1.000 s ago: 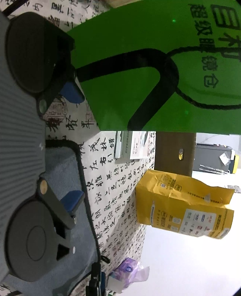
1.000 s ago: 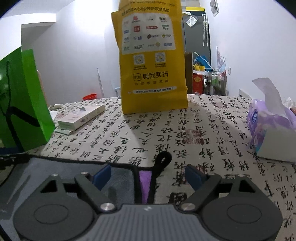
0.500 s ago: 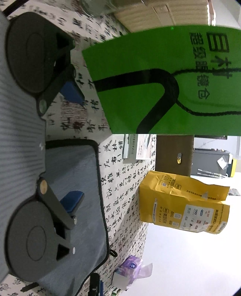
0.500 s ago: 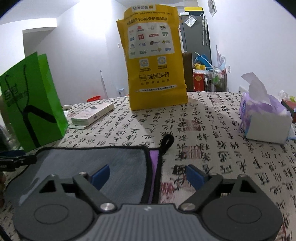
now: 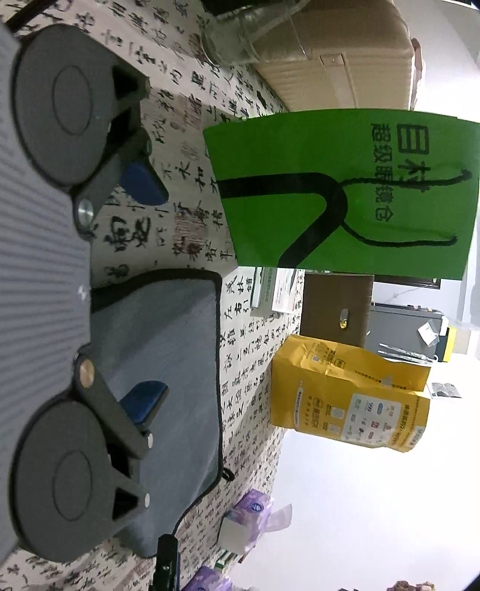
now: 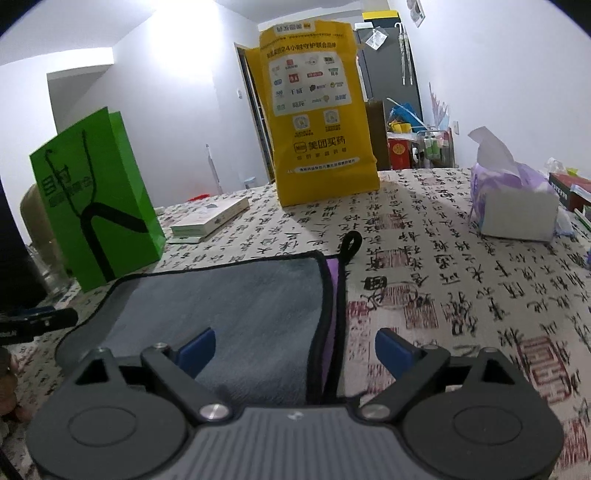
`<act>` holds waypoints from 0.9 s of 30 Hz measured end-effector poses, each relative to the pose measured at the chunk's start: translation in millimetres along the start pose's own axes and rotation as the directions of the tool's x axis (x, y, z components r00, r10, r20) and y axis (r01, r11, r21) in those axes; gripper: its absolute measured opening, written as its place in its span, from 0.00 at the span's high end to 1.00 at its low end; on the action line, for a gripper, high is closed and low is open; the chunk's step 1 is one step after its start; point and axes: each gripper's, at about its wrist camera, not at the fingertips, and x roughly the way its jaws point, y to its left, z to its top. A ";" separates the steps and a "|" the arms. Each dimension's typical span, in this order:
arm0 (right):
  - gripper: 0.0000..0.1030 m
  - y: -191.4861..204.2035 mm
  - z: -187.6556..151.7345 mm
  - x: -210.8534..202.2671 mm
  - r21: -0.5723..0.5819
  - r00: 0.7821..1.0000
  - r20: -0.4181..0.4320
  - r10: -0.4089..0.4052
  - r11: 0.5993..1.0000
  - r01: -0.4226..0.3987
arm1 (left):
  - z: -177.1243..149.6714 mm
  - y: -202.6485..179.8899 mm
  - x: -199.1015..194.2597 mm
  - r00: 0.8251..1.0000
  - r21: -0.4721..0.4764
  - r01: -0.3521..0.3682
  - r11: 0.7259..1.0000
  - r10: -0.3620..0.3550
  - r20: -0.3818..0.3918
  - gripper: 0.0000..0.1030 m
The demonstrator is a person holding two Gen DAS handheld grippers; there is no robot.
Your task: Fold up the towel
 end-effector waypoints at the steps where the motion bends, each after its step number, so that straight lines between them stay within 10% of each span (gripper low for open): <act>1: 0.09 0.5 -1.9 -3.7 0.005 1.000 0.003 0.002 1.000 -0.002 | -1.8 -0.1 -4.4 1.000 -0.006 0.003 1.000 -0.003 0.003 0.00; 27: 0.05 52.2 -82.6 -126.1 -0.033 0.992 0.124 0.008 0.999 -0.004 | -73.2 -7.0 -127.0 0.993 -0.015 0.016 1.000 -0.014 0.114 0.00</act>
